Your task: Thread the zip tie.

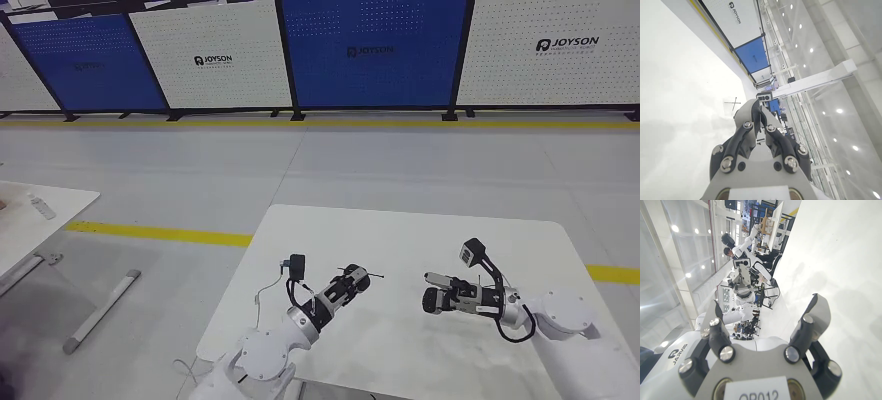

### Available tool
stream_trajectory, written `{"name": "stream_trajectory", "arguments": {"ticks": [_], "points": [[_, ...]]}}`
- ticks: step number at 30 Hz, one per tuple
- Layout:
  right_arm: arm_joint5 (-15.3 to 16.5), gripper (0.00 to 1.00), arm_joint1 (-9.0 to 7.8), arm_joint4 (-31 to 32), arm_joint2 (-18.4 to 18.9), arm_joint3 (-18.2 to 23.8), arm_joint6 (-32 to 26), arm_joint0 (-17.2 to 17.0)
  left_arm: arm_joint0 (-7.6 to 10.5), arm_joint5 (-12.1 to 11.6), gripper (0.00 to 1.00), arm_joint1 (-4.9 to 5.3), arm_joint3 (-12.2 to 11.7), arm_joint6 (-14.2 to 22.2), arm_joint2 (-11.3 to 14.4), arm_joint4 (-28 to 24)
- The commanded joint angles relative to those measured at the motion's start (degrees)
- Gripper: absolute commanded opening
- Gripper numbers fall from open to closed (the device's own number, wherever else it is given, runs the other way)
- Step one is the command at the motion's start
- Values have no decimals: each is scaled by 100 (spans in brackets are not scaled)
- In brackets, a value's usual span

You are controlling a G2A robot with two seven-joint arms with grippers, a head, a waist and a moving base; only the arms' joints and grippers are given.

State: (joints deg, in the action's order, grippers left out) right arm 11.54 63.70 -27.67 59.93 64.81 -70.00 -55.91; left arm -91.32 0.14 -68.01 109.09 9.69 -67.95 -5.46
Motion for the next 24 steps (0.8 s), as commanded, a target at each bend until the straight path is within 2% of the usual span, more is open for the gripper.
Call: {"name": "stream_trajectory", "arguments": {"ticks": [1, 4, 8, 11, 12, 14, 22, 24], "points": [[0, 100, 0, 0, 0, 0, 0, 0, 0, 0, 0, 0, 0, -1, 0, 0], [0, 100, 0, 0, 0, 0, 0, 0, 37, 55, 0, 4, -105, -4, 50, 237], [0, 100, 0, 0, 0, 0, 0, 0, 111, 323, 0, 16, -326, -79, 265, 1132], [0, 100, 0, 0, 0, 0, 0, 0, 183, 515, 0, 9, -465, -153, 381, 1484], [0, 100, 0, 0, 0, 0, 0, 0, 212, 559, 0, 0, -514, -299, 417, 1618], [0, 100, 0, 0, 0, 0, 0, 0, 222, 562, 0, -21, -553, -511, 459, 1621], [0, 100, 0, 0, 0, 0, 0, 0, 222, 556, 0, -22, -555, -519, 461, 1609], [0, 100, 0, 0, 0, 0, 0, 0, 233, 465, 0, -33, -578, -556, 471, 1531]]}}
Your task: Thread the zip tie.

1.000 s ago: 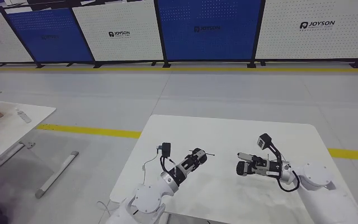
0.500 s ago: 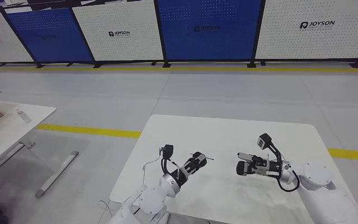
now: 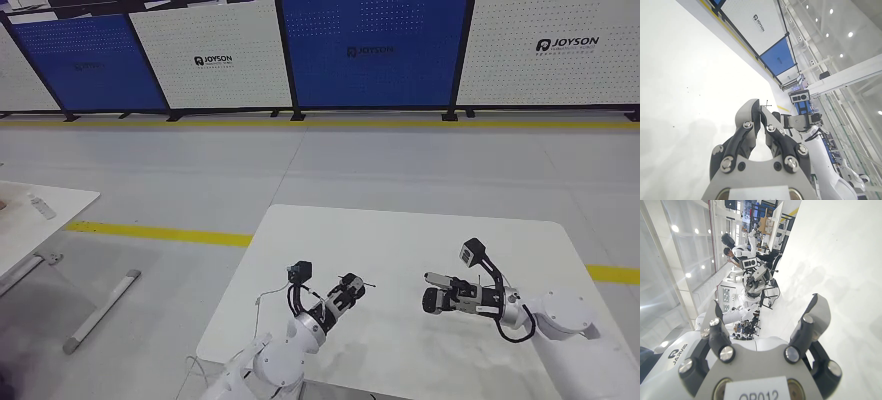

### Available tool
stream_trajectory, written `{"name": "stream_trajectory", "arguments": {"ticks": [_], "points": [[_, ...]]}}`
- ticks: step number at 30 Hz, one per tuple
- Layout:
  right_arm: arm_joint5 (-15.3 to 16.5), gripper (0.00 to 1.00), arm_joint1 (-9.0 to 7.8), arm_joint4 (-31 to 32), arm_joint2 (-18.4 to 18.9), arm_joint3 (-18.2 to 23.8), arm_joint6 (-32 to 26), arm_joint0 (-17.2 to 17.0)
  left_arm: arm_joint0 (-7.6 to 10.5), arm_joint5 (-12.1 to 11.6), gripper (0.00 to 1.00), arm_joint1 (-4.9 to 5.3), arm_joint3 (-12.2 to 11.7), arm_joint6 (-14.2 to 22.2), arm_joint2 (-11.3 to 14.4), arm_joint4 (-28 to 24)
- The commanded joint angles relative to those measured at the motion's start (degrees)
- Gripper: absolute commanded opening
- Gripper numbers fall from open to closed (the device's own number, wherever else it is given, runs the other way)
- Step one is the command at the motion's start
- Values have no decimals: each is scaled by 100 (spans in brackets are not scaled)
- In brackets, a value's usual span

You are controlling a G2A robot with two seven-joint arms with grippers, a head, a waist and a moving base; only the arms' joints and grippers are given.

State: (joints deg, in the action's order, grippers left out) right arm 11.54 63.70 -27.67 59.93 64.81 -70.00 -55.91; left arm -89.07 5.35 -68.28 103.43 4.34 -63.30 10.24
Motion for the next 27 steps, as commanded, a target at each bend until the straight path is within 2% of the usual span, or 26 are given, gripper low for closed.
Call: {"name": "stream_trajectory", "arguments": {"ticks": [1, 4, 6, 11, 15, 23, 27], "points": [[0, 100, 0, 0, 0, 0, 0, 0, 16, -189, 0, -12, 18, -99, -14, -105], [0, 100, 0, 0, 0, 0, 0, 0, -73, -489, 0, -8, 241, -168, -141, -365], [0, 100, 0, 0, 0, 0, 0, 0, -211, -745, 0, 11, 528, -150, -318, -618], [0, 100, 0, 0, 0, 0, 0, 0, -731, -1355, 0, 77, 1398, 23, -860, -1322], [0, 100, 0, 0, 0, 0, 0, 0, -1099, -1668, 0, 100, 1876, -29, -1216, -1860], [0, 100, 0, 0, 0, 0, 0, 0, -1121, -1668, 0, 100, 1892, -45, -1242, -1904], [0, 100, 0, 0, 0, 0, 0, 0, -1038, -1751, 0, 72, 1824, 24, -1111, -2321]]}}
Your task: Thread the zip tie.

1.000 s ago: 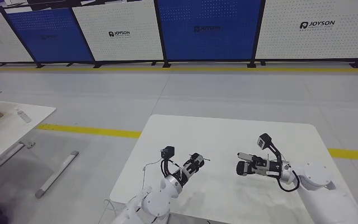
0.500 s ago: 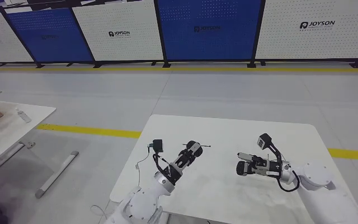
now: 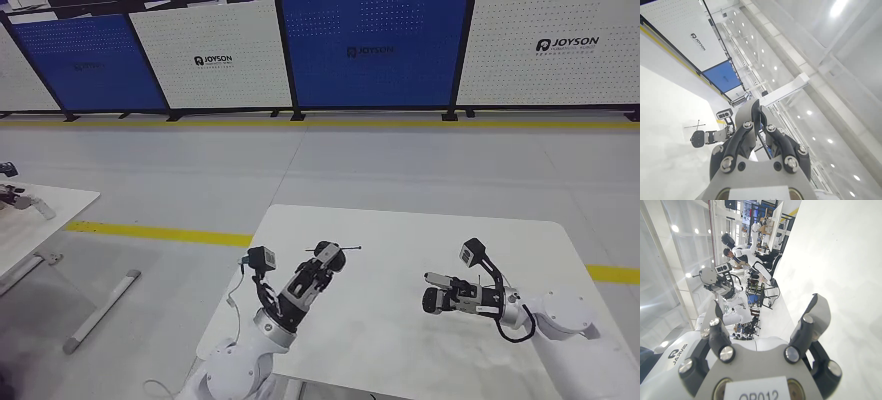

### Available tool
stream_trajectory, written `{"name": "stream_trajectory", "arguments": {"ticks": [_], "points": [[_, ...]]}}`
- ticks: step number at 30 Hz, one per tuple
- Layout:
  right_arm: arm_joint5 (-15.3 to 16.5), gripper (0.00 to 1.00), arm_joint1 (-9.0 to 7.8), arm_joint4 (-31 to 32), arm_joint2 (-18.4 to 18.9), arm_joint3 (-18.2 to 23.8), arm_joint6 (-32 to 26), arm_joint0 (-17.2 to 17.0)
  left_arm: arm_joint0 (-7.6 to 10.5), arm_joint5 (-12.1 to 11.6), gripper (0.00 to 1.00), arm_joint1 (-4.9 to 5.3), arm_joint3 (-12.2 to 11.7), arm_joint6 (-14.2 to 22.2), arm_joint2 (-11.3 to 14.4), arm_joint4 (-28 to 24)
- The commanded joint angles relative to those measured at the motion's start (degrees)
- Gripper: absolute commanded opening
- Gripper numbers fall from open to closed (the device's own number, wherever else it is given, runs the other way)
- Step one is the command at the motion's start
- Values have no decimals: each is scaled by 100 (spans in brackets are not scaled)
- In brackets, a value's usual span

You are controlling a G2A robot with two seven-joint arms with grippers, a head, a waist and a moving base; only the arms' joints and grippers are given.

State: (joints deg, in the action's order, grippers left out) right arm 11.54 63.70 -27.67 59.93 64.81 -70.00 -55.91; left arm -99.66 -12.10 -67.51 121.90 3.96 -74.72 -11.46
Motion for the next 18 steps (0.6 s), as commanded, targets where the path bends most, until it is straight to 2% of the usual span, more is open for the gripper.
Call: {"name": "stream_trajectory", "arguments": {"ticks": [1, 4, 6, 9, 15, 18], "points": [[0, 100, 0, 0, 0, 0, 0, 0, 55, 107, 0, 1, -40, 237, 35, -243], [0, 100, 0, 0, 0, 0, 0, 0, 170, 375, 0, 9, -39, 583, 2, -652], [0, 100, 0, 0, 0, 0, 0, 0, 231, 447, 0, 11, -57, 730, -22, -849], [0, 100, 0, 0, 0, 0, 0, 0, 265, 351, 0, 10, -69, 527, -117, -605], [0, 100, 0, 0, 0, 0, 0, 0, 265, 351, 0, 10, -69, 527, -117, -605], [0, 100, 0, 0, 0, 0, 0, 0, 315, 523, 0, 11, -256, 542, -21, -296]]}}
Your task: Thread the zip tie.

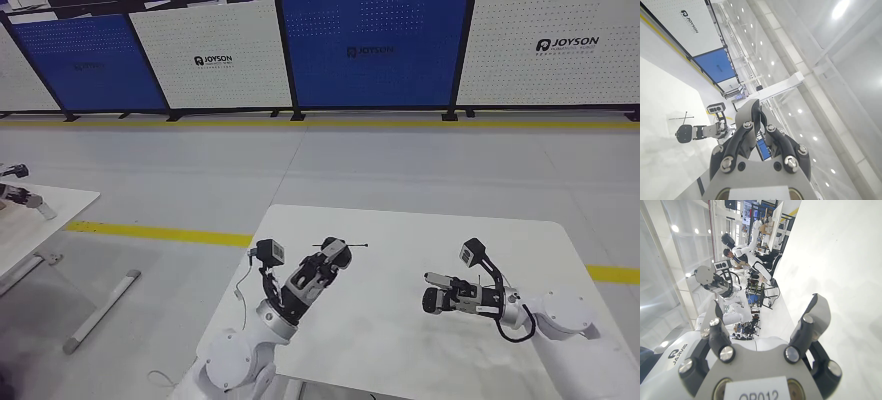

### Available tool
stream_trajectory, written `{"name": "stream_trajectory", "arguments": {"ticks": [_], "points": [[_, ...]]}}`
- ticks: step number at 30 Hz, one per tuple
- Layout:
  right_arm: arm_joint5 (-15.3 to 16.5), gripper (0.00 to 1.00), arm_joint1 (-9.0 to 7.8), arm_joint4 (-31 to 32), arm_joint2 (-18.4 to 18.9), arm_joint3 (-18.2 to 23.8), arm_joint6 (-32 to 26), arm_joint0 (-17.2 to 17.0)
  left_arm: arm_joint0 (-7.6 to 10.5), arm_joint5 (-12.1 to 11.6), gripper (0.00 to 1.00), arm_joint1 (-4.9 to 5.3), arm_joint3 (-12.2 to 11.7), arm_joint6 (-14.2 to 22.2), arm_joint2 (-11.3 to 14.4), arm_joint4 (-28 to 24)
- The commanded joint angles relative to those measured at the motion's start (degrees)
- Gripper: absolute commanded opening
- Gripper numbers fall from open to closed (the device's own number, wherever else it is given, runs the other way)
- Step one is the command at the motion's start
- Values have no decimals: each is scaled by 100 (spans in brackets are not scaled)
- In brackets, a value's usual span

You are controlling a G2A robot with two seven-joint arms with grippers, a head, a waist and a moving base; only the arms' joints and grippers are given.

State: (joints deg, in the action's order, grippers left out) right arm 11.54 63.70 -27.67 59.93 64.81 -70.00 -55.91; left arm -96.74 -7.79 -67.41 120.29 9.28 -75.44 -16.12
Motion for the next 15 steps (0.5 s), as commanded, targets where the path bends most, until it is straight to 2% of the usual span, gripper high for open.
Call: {"name": "stream_trajectory", "arguments": {"ticks": [1, 4, 8, 10, 12, 14, 15], "points": [[0, 100, 0, 0, 0, 0, 0, 0, 49, 154, 0, 0, -158, -9, 81, 287], [0, 100, 0, 0, 0, 0, 0, 0, 150, 389, 0, -5, -397, -66, 197, 621], [0, 100, 0, 0, 0, 0, 0, 0, 282, 473, 0, -18, -820, -233, 380, 1190], [0, 100, 0, 0, 0, 0, 0, 0, 384, 578, 0, -22, -1083, -250, 535, 1639], [0, 100, 0, 0, 0, 0, 0, 0, 535, 756, 0, -43, -1325, -201, 725, 1806], [0, 100, 0, 0, 0, 0, 0, 0, 627, 791, 0, -68, -1487, -368, 869, 1999], [0, 100, 0, 0, 0, 0, 0, 0, 641, 779, 0, -86, -1533, -437, 921, 1912]]}}
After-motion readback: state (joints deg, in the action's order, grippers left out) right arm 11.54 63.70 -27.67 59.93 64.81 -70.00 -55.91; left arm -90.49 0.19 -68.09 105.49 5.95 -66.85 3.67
